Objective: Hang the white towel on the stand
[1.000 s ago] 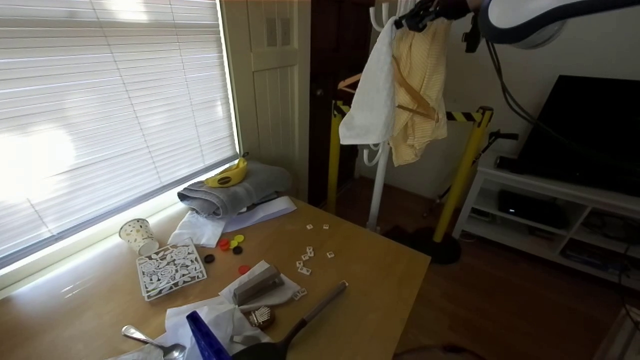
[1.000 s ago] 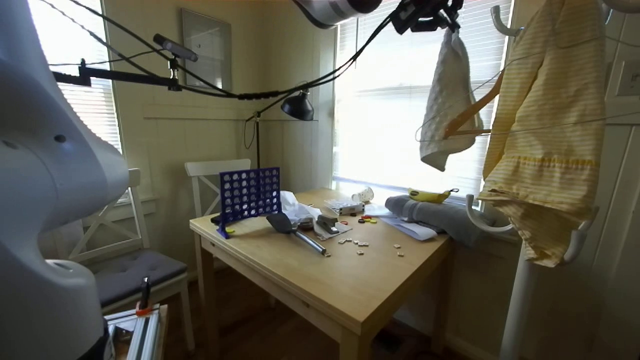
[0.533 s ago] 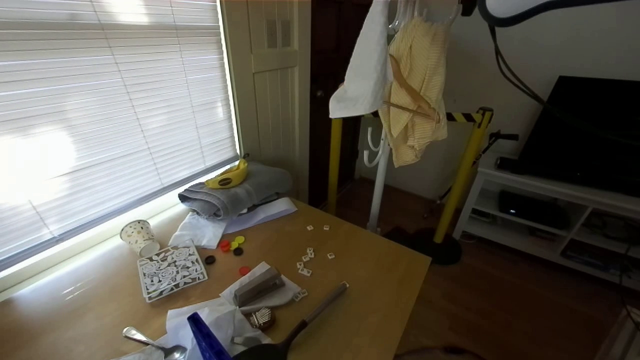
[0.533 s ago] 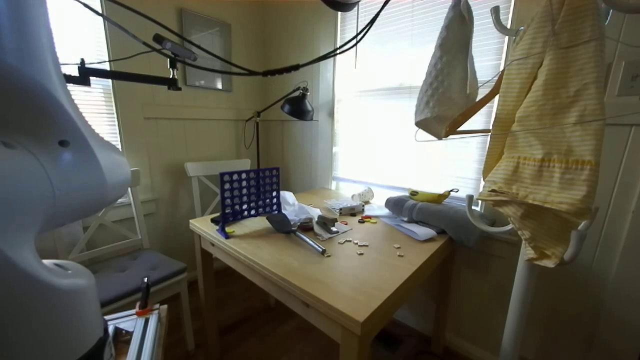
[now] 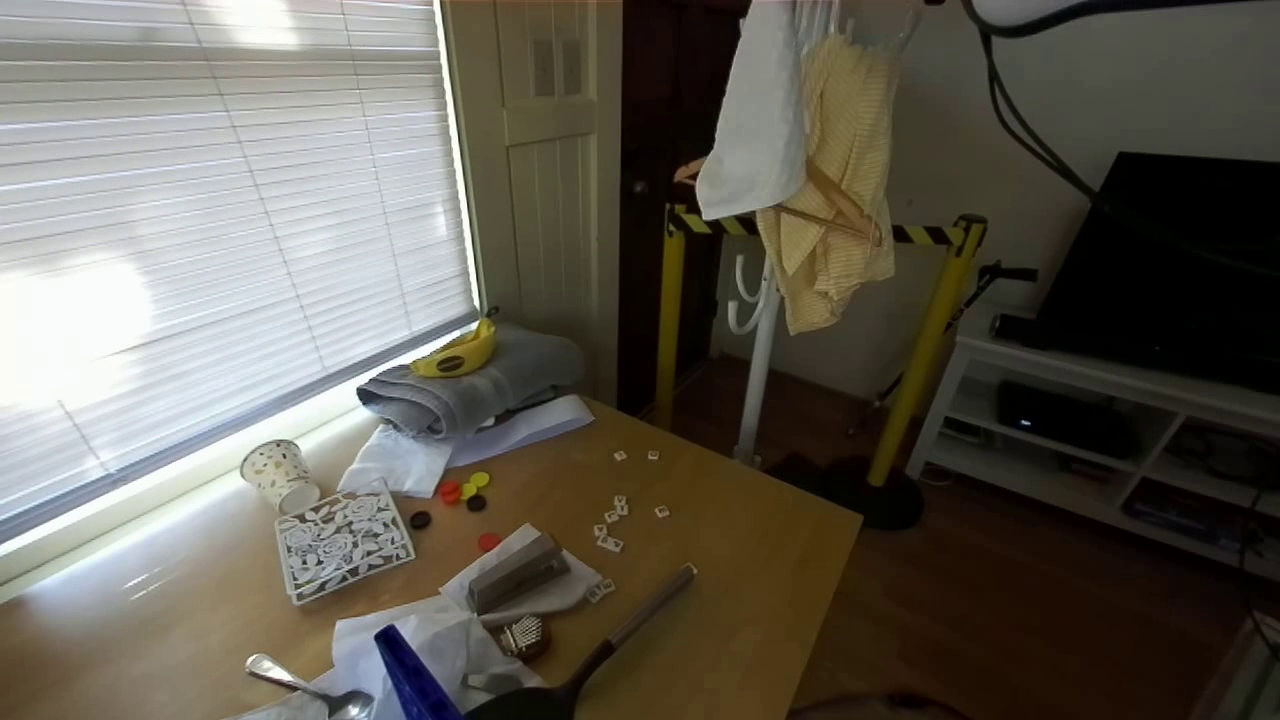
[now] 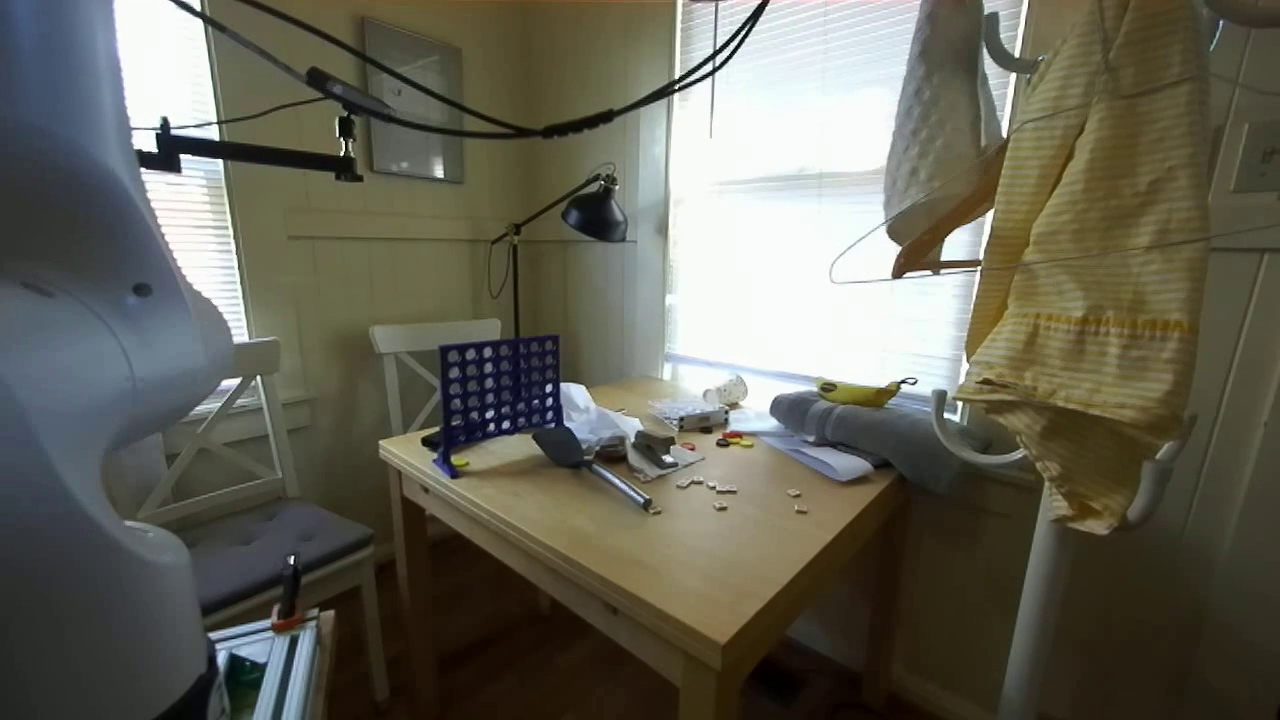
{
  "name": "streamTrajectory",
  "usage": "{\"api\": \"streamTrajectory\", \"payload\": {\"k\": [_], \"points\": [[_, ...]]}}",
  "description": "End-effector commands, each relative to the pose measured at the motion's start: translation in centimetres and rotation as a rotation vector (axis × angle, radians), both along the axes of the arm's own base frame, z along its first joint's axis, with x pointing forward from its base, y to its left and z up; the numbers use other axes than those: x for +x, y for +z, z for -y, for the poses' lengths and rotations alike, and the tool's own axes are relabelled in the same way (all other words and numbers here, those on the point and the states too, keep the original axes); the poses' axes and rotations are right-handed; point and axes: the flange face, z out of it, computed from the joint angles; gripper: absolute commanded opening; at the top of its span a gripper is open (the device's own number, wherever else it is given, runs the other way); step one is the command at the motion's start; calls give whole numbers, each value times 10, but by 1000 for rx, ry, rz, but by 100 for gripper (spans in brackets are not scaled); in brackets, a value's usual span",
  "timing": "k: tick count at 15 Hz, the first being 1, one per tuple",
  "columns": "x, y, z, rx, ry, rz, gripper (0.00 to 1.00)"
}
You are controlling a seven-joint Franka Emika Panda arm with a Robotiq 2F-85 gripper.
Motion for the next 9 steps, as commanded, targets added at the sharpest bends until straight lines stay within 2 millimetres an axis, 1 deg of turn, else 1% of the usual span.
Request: {"api": "streamTrajectory", "payload": {"k": [1, 3, 5, 7, 9], "points": [[2, -9, -8, 37, 19, -23, 1], [9, -16, -3, 53, -2, -31, 1], [19, -19, 8, 77, -38, -34, 1], [29, -16, 24, 110, -95, -22, 1], [39, -16, 36, 129, -145, -17, 1]]}}
